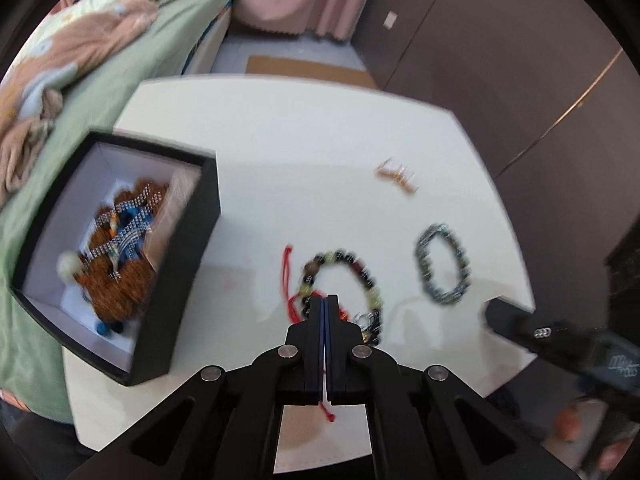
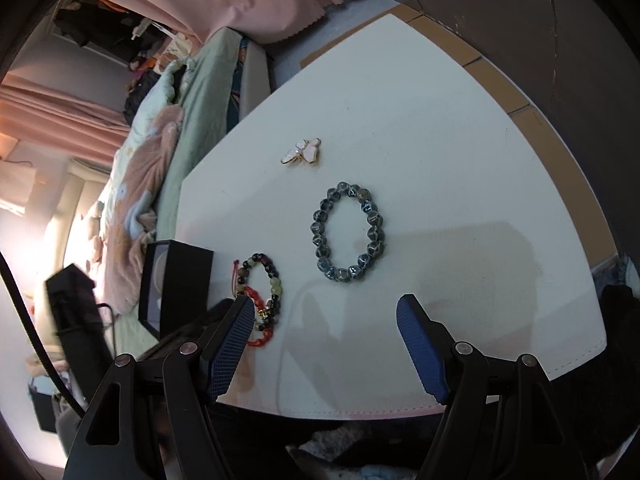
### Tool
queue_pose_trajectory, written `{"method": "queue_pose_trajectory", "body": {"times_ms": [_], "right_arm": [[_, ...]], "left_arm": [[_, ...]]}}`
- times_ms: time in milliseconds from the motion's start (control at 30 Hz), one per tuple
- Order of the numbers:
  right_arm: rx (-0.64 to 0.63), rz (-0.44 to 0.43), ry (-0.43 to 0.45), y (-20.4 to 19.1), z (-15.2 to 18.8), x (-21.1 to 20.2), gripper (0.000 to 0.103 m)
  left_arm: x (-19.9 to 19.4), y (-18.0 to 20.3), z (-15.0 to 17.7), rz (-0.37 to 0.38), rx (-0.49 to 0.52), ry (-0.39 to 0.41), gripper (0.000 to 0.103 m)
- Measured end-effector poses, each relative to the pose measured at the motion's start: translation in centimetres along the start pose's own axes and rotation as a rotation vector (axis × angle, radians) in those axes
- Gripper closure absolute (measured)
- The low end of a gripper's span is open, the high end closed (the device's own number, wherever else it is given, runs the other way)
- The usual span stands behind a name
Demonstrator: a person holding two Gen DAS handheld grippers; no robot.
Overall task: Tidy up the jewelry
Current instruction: 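Grasp the black-and-green bead bracelet with red cord using the left tool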
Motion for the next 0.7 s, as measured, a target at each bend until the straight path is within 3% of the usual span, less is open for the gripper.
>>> {"method": "queue_pose_trajectory", "body": {"times_ms": [200, 367, 567, 700], "right_arm": [[-0.012, 0.016, -0.020, -1.0, 0.0, 0.9, 0.029], [-0.043, 0.025, -0.034, -2.4, 0.2, 1.7, 0.029], [-0.062, 0.037, -0.041, -3.0, 0.5, 2.1, 0.029], [-0.059, 0.050, -0.049, -2.8, 0.4, 2.2, 0.029]], "left_arm": [[-3.7, 0.6, -1.9, 0.055, 0.018, 0.069, 0.103], [-1.9, 0.2, -1.5, 0.089, -0.019, -0.028, 0.103], [1.3, -1.7, 0.6, 0.054, -0.078, -0.131, 0.103], [3.1, -1.4, 1.2, 0.039, -0.046, -0.188, 0.103]]}}
Point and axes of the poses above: each gripper's, at about its wrist camera, not at the fingertips, and x roughly the way its jaws point, y to its right, z to its underside, the point moved 2 cm from there along x, roughly the way its jaws point, and after that the axes turned 12 degrees about z, right-handed, at the moved point
